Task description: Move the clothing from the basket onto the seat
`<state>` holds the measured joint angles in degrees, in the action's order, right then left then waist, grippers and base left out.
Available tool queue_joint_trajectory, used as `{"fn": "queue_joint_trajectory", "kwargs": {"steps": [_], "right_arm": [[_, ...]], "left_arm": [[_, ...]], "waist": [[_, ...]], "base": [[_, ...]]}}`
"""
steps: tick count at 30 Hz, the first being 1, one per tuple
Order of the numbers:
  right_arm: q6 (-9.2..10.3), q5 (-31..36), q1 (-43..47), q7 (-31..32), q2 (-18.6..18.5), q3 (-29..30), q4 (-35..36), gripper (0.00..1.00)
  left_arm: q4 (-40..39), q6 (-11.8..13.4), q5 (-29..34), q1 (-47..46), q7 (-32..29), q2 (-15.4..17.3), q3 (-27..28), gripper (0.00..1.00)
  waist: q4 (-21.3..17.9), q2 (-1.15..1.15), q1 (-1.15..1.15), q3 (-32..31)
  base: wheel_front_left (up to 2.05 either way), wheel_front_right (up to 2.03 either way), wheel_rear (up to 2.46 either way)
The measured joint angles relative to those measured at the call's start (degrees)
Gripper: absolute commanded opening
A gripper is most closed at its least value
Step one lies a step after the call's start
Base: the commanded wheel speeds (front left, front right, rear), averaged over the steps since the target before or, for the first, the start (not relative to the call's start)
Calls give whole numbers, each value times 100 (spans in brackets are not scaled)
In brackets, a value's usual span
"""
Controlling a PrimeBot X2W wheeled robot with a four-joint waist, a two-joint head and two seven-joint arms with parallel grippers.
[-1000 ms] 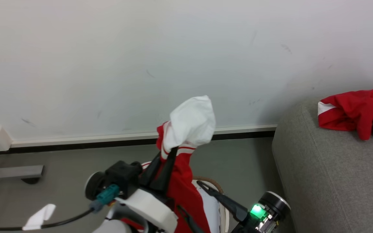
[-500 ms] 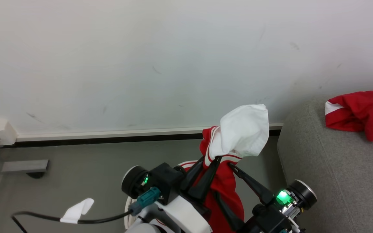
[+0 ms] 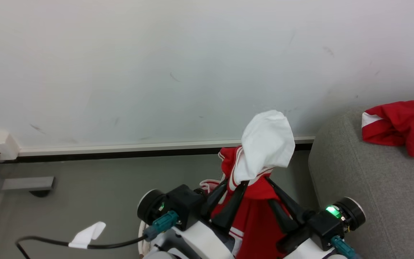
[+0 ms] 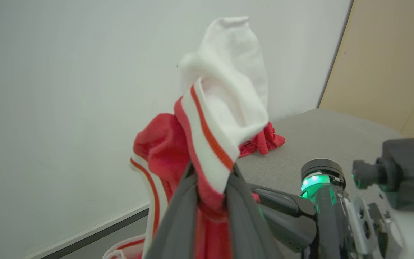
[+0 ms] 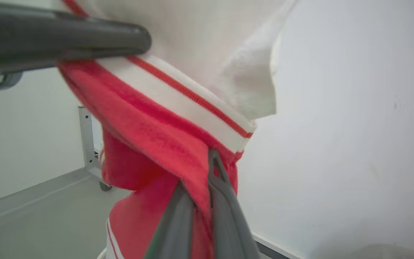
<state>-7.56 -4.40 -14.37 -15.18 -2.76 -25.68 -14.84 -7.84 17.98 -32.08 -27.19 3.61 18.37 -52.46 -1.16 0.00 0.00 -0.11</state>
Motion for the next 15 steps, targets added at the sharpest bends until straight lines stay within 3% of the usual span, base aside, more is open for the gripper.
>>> {"fn": "queue_joint_trajectory", "kwargs": {"steps": [1,2,3,15], "right_arm": [[0,-105,1,0,0,33,3,0],[0,-199,3,0,0,76,3,0],[0,-253,8,1,0,133,2,0],[1,-464,146,3,-8,1248,11,0]], "left_arm": [[19,3,-23,24,15,3,10,47],[48,3,-30,47,43,16,14,95],[81,4,-33,67,58,31,27,100],[770,-157,-205,325,352,26,-15,100]], "waist": [[-5,0,0,4],[-12,0,0,7],[-21,0,0,11],[-330,0,0,99]], "base": [[0,0,0],[0,0,0],[0,0,0],[0,0,0]]}}
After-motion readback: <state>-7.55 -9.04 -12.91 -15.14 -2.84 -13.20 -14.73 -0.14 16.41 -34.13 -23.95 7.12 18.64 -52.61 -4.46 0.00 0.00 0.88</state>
